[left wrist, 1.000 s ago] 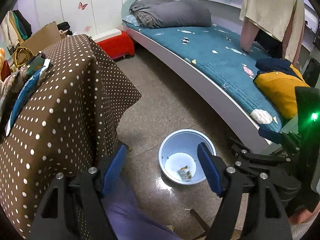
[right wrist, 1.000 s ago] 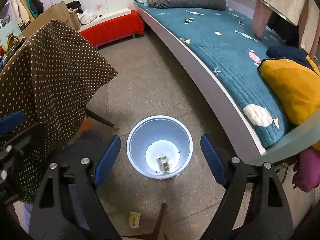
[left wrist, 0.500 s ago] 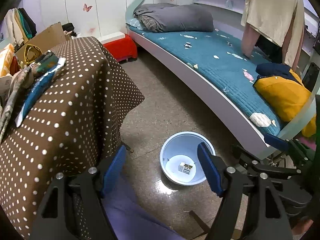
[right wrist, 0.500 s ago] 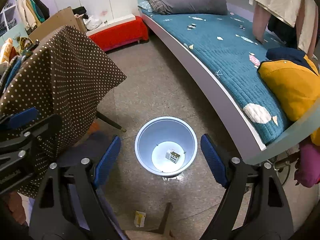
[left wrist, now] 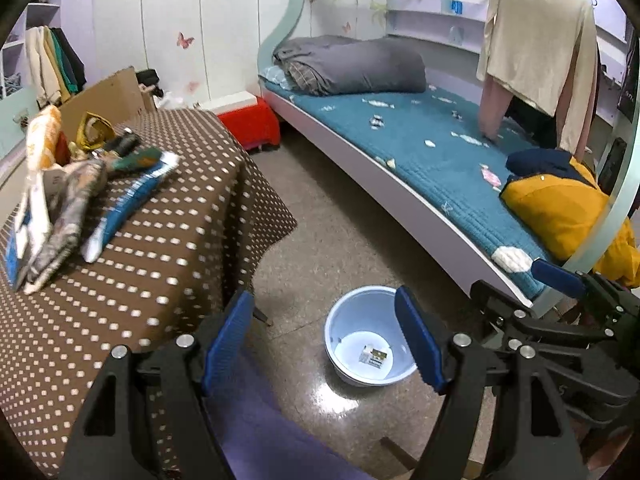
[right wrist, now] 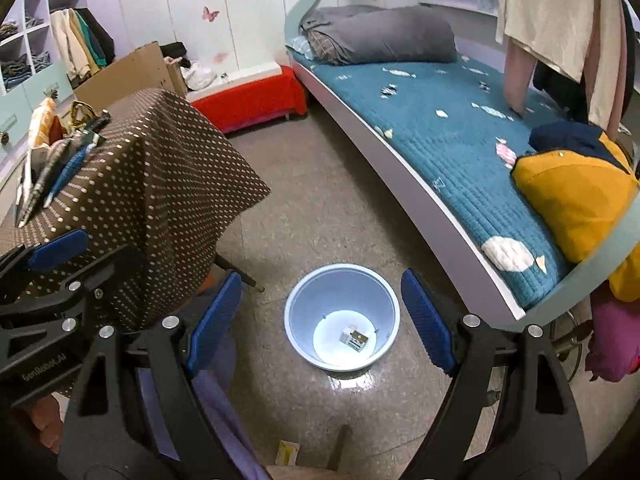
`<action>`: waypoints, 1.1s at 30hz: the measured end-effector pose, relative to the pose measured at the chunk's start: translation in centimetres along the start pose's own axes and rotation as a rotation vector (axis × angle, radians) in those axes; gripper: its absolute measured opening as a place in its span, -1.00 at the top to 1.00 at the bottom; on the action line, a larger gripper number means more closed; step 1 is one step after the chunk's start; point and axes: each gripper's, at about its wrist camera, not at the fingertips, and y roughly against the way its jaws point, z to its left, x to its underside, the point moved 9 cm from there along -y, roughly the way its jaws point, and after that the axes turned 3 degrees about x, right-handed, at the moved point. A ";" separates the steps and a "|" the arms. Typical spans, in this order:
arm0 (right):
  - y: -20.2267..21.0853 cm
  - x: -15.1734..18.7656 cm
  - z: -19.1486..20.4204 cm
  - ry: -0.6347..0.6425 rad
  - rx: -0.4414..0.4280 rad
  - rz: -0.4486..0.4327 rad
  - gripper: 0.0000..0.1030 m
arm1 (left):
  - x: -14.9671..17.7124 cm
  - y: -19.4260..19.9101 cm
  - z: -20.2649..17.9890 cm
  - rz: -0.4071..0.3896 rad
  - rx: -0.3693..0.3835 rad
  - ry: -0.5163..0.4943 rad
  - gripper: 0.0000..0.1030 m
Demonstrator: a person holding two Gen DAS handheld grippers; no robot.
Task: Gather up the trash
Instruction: 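Withdraw both tools from the bin back toward the table, then grasp the blue tissue pack with the left gripper while the right grasps the blue toothpaste tube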
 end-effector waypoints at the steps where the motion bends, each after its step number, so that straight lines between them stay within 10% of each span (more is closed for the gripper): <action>1: 0.2 -0.2 0.4 0.006 -0.005 -0.007 -0.57 | -0.1 0.4 0.2 -0.010 0.000 0.003 -0.42; 17: 2.4 -4.1 8.2 0.123 -0.119 -0.114 -0.65 | -1.4 6.1 7.7 -0.144 -0.105 0.129 -0.53; 33: 1.0 -6.4 17.8 0.210 -0.254 -0.079 -0.72 | -2.1 8.1 19.8 -0.088 -0.276 0.220 -0.72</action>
